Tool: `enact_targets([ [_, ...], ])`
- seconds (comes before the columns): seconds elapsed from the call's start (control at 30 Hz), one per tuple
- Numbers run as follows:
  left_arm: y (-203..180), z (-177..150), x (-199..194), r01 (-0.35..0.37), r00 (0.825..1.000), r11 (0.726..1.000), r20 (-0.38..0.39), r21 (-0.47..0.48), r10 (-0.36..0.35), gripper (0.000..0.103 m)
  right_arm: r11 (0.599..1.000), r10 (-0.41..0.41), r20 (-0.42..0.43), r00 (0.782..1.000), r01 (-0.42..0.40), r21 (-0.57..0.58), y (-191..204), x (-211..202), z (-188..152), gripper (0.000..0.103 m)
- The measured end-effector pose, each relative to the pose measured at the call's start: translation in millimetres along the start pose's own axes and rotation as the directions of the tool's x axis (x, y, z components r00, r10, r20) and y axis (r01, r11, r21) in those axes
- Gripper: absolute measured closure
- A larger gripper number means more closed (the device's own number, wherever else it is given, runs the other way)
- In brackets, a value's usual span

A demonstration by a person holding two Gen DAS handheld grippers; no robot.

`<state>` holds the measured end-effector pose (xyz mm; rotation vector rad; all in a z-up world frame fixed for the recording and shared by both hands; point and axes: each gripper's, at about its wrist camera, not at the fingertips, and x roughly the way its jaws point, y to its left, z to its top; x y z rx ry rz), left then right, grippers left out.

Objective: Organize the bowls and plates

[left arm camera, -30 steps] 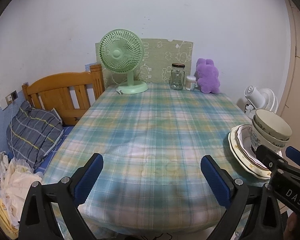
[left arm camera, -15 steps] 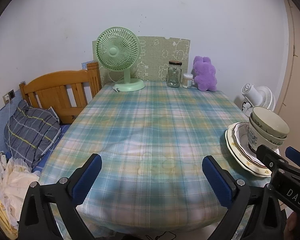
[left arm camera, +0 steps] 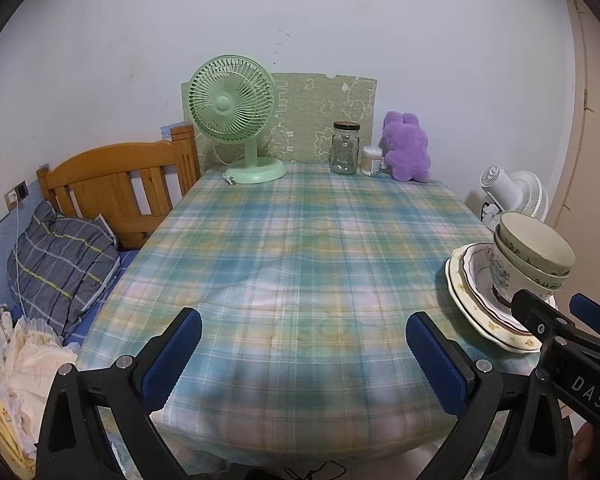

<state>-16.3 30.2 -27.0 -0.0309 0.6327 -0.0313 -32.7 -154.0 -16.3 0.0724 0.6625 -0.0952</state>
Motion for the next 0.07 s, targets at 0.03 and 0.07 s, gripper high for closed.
enact_targets([
  [0.03, -0.2, 0.0, -0.3, 0.002, 1.000, 1.000, 0.000, 0.000, -0.002, 0.000, 1.000, 0.000, 0.000, 1.000, 0.000, 0.000, -0.1, 0.0, 0.1, 0.013],
  [0.07, -0.8, 0.3, -0.6, 0.004, 1.000, 1.000, 0.001, 0.001, -0.004, 0.000, 1.000, -0.001, 0.000, 1.000, 0.001, 0.001, -0.7, -0.6, 0.1, 0.013],
])
